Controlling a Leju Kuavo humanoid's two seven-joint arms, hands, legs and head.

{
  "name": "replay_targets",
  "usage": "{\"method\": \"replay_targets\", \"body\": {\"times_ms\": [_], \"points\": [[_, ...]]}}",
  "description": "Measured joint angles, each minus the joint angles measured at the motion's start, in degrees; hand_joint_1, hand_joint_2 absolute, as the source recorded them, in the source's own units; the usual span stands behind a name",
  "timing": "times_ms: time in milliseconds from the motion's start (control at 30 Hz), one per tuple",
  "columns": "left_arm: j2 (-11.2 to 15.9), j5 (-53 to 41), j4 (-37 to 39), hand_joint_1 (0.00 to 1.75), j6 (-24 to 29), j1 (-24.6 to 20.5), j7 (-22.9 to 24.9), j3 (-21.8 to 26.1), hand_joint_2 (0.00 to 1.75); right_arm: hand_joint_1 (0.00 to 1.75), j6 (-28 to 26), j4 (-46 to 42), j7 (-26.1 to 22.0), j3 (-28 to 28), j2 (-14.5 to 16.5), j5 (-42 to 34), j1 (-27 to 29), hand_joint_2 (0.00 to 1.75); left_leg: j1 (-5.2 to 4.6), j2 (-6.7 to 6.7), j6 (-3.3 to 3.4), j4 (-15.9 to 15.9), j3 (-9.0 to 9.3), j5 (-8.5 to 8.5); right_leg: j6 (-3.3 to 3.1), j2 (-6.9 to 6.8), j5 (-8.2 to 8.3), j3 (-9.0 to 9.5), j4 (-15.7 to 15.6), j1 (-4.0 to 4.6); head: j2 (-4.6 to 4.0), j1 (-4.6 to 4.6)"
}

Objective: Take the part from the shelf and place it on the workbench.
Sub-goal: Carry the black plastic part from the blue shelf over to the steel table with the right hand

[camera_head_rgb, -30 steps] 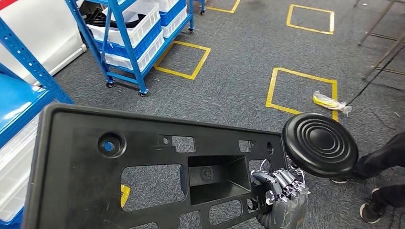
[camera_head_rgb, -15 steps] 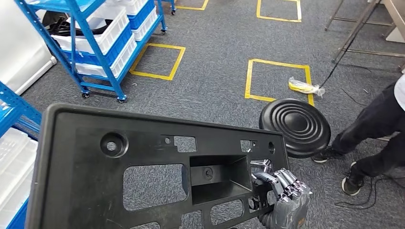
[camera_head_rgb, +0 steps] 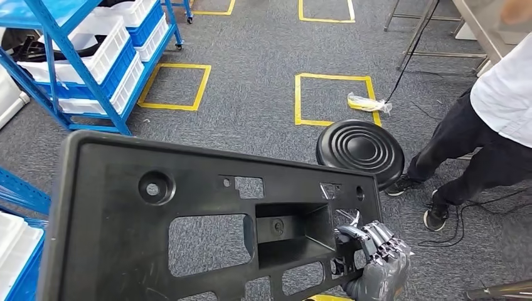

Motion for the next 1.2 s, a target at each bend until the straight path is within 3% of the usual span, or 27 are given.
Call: {"method": "replay_targets", "body": {"times_ms": [67, 133, 167, 200, 233, 300, 367, 400, 467, 533, 633, 667, 700, 733, 767, 833, 900, 967, 1033, 1067, 1133, 1200], "points": [[-0.08, -0.01, 0.0, 0.0, 0.01, 0.03, 0.01, 0.04, 1.75, 1.75, -0.01, -0.16, 0.0, -0.08, 0.0, -0.09, 0.0, 1.75, 0.21, 1.35, 0.65, -0.79, 0.15, 0.59, 0.35, -2.19, -2.64, -1.95, 4.1, 0.22, 0.0, 0.06], [-0.07, -0.02, 0.0, 0.0, 0.01, 0.06, 0.03, 0.12, 1.75, 1.75, 0.0, -0.23, 0.0, -0.21, 0.0, -0.21, 0.01, 1.75, -0.04, 2.76, 0.93, -0.86, 0.06, 0.63, 0.63, -4.1, -6.32, -5.51, 11.6, 0.15, 0.0, 0.1], [-0.07, -0.02, 0.0, 0.0, 0.01, 0.06, 0.03, 0.15, 1.75, 1.75, 0.01, -0.24, 0.0, -0.29, 0.0, -0.27, 0.05, 1.75, -0.13, 3.48, 0.95, -0.84, 0.02, 0.58, 0.77, -4.45, -7.23, -6.82, 14.44, 0.03, 0.0, 0.1], [-0.07, -0.02, 0.0, 0.0, 0.01, 0.06, 0.04, 0.18, 1.75, 1.75, 0.01, -0.24, 0.0, -0.4, 0.0, -0.32, 0.09, 1.75, -0.17, 4.15, 0.93, -0.8, 0.03, 0.5, 0.89, -4.66, -7.02, -7.14, 15.27, -0.09, 0.0, 0.1], [-0.07, -0.02, 0.0, 0.0, 0.01, 0.05, 0.04, 0.2, 1.75, 1.75, 0.01, -0.26, 0.0, -0.51, 0.0, -0.4, 0.11, 1.75, -0.17, 4.76, 0.85, -0.74, 0.09, 0.38, 0.95, -4.95, -5.67, -6.15, 13.58, -0.19, 0.0, 0.1], [-0.08, -0.03, 0.0, 0.0, 0.01, 0.05, 0.04, 0.22, 1.75, 1.75, 0.0, -0.43, 0.0, -0.74, 0.0, -0.61, 0.1, 1.75, -0.2, 5.76, 0.51, -0.51, 0.33, -0.01, 0.82, -6.65, -2.18, -1.88, 5.84, -0.19, 0.0, 0.11], [-0.07, -0.05, 0.0, 0.0, 0.01, 0.06, 0.04, 0.24, 1.75, 1.75, 0.0, -0.69, 0.0, -0.91, 0.01, -0.79, 0.06, 1.75, -0.48, 6.51, -0.03, -0.09, 0.44, -0.53, 0.32, -8.25, -0.68, 1.01, 0.27, 0.15, 0.0, 0.06], [-0.07, -0.07, 0.0, 0.0, 0.01, 0.06, 0.04, 0.28, 1.75, 1.75, 0.0, -0.79, 0.0, -0.99, 0.01, -0.86, 0.05, 1.75, -0.62, 6.86, -0.29, 0.04, 0.48, -0.71, 0.05, -8.48, -0.81, 1.31, -0.52, 0.33, 0.0, 0.04], [-0.06, -0.08, 0.0, 0.0, 0.01, 0.01, 0.04, 0.38, 1.75, 1.75, 0.01, -0.95, 0.0, -1.17, 0.02, -0.97, 0.12, 1.75, -0.66, 7.54, -0.79, 0.15, 0.56, -1.04, -0.53, -7.45, -0.7, 1.15, -0.64, 0.36, 0.0, 0.03], [-0.05, -0.08, 0.0, 0.0, 0.01, 0.02, 0.03, 0.47, 1.75, 1.75, 0.01, -1.17, 0.0, -1.29, 0.03, -1.0, 0.15, 1.75, -0.44, 6.38, -1.36, 1.91, 0.0, -2.57, -1.2, -6.47, -0.48, 1.19, -0.98, 0.18, 0.0, 0.02], [-0.02, -0.06, 0.0, 0.0, 0.07, 0.07, -0.13, 0.62, 1.75, 1.75, 0.01, -1.33, 0.0, -1.35, 0.04, -1.0, 0.13, 1.75, -0.16, 3.35, -1.91, 12.17, -4.58, -7.82, -1.74, -5.06, -0.35, 1.23, -1.11, 0.08, 0.0, -0.02], [-0.01, -0.03, 0.0, 0.0, 0.1, 0.06, -0.21, 0.66, 1.75, 1.75, 0.01, -1.33, 0.0, -1.38, 0.04, -1.01, 0.14, 1.75, -0.13, 3.05, -1.99, 15.5, -6.19, -8.81, -1.78, -4.46, -0.36, 1.25, -1.05, 0.12, 0.0, -0.01], [0.0, -0.01, 0.0, 0.0, 0.14, 0.05, -0.29, 0.67, 1.75, 1.75, 0.01, -1.33, 0.0, -1.4, 0.04, -1.01, 0.15, 1.75, -0.13, 2.93, -1.99, 17.14, -7.04, -8.73, -1.79, -3.82, -0.38, 1.29, -0.98, 0.16, 0.0, -0.01], [0.01, -0.01, 0.0, 0.0, 0.17, 0.04, -0.26, 0.69, 1.75, 1.75, 0.01, -1.33, 0.0, -1.41, 0.04, -1.01, 0.16, 1.75, -0.12, 2.86, -1.9, 16.39, -6.8, -7.42, -1.8, -3.12, -0.4, 1.36, -0.9, 0.17, 0.0, -0.01], [0.01, -0.03, 0.0, 0.0, 0.18, 0.04, -0.2, 0.73, 1.75, 1.75, 0.01, -1.33, 0.0, -1.43, 0.04, -1.02, 0.17, 1.75, -0.11, 2.58, -1.75, 13.59, -5.64, -5.25, -1.8, -2.39, -0.42, 1.44, -0.82, 0.17, 0.0, -0.01], [0.01, -0.08, 0.01, 0.0, 0.16, 0.08, -0.03, 0.9, 1.75, 1.75, 0.01, -1.38, 0.0, -1.48, 0.05, -1.15, 0.17, 1.75, -0.04, 0.61, -1.31, 5.88, -2.54, -1.29, -1.64, -1.03, -0.42, 1.44, -0.64, 0.19, 0.0, 0.0], [0.02, -0.1, 0.03, 0.0, 0.13, 0.1, 0.04, 1.07, 1.75, 1.75, 0.01, -1.62, 0.0, -1.58, 0.07, -1.33, 0.19, 1.75, -0.06, -1.06, -0.92, 1.6, -0.97, -0.28, -1.07, -0.01, -0.19, 0.94, -0.48, 0.18, 0.0, 0.01], [-0.02, -0.13, 0.04, 0.0, 0.13, 0.06, 0.04, 1.12, 1.75, 1.75, 0.0, -2.07, 0.0, -1.8, 0.06, -1.51, 0.37, 1.75, -0.09, -0.76, -0.46, 0.88, -0.8, -0.34, -0.29, 0.71, 0.19, 0.45, -0.56, 0.1, 0.0, 0.01], [-0.1, -0.19, 0.04, 0.0, 0.15, 0.06, 0.04, 1.14, 1.75, 1.75, -0.01, -2.63, 0.0, -2.12, 0.05, -1.85, 0.63, 1.75, 0.07, 0.28, 0.3, 0.33, -0.69, 0.19, 0.2, -0.65, -0.59, -0.16, 0.51, 0.19, 0.0, 0.08], [-0.13, -0.25, 0.04, 0.0, 0.16, 0.09, 0.04, 1.15, 1.75, 1.75, -0.02, -2.92, 0.0, -2.28, 0.05, -2.06, 0.7, 1.75, 0.16, 0.96, 0.69, 0.02, -0.66, 0.42, 0.36, -1.88, -1.91, -1.08, 2.52, 0.29, 0.0, 0.13], [-0.12, -0.45, 0.04, 0.0, 0.18, 0.12, 0.05, 1.19, 1.75, 1.75, -0.01, -3.35, 0.0, -2.63, 0.04, -2.45, 0.82, 1.75, 0.0, 2.37, 1.06, -0.08, -0.75, 0.52, 0.62, -3.99, -5.68, -4.26, 9.42, 0.22, 0.0, 0.2], [-0.11, -0.64, 0.04, 0.0, 0.19, 0.12, 0.06, 1.23, 1.75, 1.75, -0.01, -3.7, 0.0, -2.98, 0.04, -2.73, 1.19, 1.75, -0.11, 3.82, 1.14, 0.0, -0.86, 0.44, 0.93, -4.5, -7.56, -6.71, 14.92, -0.02, 0.0, 0.2]]}}
